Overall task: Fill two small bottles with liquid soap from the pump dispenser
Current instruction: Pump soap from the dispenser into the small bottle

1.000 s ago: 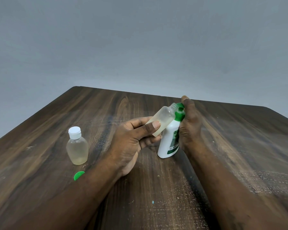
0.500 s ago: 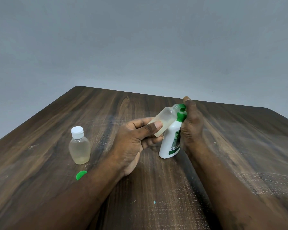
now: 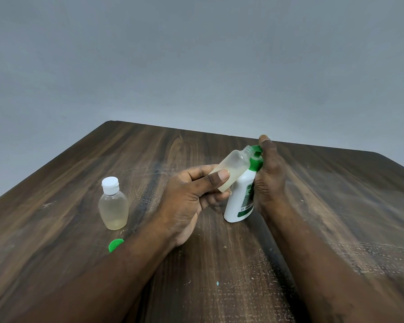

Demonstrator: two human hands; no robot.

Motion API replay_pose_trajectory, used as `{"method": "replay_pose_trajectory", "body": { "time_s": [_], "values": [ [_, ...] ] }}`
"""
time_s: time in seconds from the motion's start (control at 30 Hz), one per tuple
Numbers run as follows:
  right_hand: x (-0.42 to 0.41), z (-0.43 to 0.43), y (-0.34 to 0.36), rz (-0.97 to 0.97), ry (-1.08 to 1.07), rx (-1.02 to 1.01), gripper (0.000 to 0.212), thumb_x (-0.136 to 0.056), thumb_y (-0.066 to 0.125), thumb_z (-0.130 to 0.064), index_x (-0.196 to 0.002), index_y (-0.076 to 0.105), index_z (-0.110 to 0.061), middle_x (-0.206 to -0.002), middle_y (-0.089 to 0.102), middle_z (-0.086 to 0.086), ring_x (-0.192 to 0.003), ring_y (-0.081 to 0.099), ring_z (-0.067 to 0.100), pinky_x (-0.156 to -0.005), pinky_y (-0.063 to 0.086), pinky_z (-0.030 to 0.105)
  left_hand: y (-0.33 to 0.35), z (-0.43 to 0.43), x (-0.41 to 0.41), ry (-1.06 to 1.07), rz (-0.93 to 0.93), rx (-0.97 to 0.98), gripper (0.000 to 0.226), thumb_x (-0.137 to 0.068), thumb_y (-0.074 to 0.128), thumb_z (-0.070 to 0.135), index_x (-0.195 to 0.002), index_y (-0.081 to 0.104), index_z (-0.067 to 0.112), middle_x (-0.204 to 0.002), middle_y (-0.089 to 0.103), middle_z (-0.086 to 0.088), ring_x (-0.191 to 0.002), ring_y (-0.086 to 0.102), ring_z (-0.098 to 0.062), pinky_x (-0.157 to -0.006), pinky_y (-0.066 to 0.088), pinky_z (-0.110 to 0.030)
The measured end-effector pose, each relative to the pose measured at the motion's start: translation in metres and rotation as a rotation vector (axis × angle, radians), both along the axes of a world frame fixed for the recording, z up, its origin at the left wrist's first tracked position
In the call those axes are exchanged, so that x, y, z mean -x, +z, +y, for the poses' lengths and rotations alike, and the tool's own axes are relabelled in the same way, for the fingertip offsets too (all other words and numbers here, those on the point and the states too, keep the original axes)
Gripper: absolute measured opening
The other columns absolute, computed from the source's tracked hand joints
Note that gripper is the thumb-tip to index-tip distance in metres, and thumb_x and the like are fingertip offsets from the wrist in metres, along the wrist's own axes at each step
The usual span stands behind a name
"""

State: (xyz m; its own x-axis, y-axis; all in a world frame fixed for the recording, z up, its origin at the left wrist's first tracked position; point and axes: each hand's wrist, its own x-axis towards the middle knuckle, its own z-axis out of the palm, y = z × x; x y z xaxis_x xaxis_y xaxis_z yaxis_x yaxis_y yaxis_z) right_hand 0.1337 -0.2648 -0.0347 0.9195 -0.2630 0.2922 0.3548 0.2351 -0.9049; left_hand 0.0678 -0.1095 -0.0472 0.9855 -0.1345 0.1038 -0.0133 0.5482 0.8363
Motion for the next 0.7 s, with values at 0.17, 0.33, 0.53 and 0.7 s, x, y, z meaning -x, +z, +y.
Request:
{"method": "replay_pose_trajectory", "body": {
  "time_s": [0.17,0.33,0.53,0.7],
  "values": [
    [0.0030,-0.0001,0.0019,-0.006,0.012,0.009,0.053,-0.097,0.061,-0.057,-0.053,0.066,-0.028,-0.060,0.061,-0.006,-0.057,0.058,0.017,-0.067,0.044,0.036,0.0000,-0.0005,-0.0010,-0.005,-0.011,-0.013,0.045,-0.075,0.079,0.023,-0.114,0.074,0.002,-0.106,0.079,-0.016,-0.082,0.074,-0.019,-0.076,0.063,-0.026],
    [0.0022,0.0010,0.0029,0.000,-0.009,-0.014,0.053,-0.099,0.063,-0.048,-0.051,0.069,-0.026,-0.060,0.065,-0.005,-0.054,0.059,0.015,-0.063,0.045,0.033,-0.0014,0.0004,-0.0012,-0.003,-0.006,-0.013,0.043,-0.075,0.079,0.023,-0.113,0.074,0.002,-0.106,0.078,-0.017,-0.082,0.074,-0.020,-0.073,0.063,-0.025],
    [0.0034,0.0007,0.0021,-0.014,0.006,0.011,0.050,-0.092,0.061,-0.060,-0.055,0.067,-0.027,-0.062,0.062,-0.004,-0.058,0.058,0.018,-0.069,0.044,0.038,-0.0016,-0.0001,-0.0019,-0.007,-0.012,-0.016,0.043,-0.076,0.079,0.023,-0.113,0.074,0.002,-0.105,0.079,-0.015,-0.083,0.074,-0.019,-0.076,0.063,-0.027],
    [0.0031,0.0011,0.0027,-0.026,0.010,0.004,0.051,-0.095,0.060,-0.055,-0.053,0.070,-0.028,-0.059,0.063,-0.007,-0.056,0.058,0.016,-0.071,0.043,0.041,-0.0019,0.0005,-0.0019,-0.003,-0.013,-0.022,0.043,-0.076,0.079,0.024,-0.113,0.074,0.002,-0.105,0.079,-0.016,-0.082,0.074,-0.020,-0.073,0.063,-0.025]
  ]
}}
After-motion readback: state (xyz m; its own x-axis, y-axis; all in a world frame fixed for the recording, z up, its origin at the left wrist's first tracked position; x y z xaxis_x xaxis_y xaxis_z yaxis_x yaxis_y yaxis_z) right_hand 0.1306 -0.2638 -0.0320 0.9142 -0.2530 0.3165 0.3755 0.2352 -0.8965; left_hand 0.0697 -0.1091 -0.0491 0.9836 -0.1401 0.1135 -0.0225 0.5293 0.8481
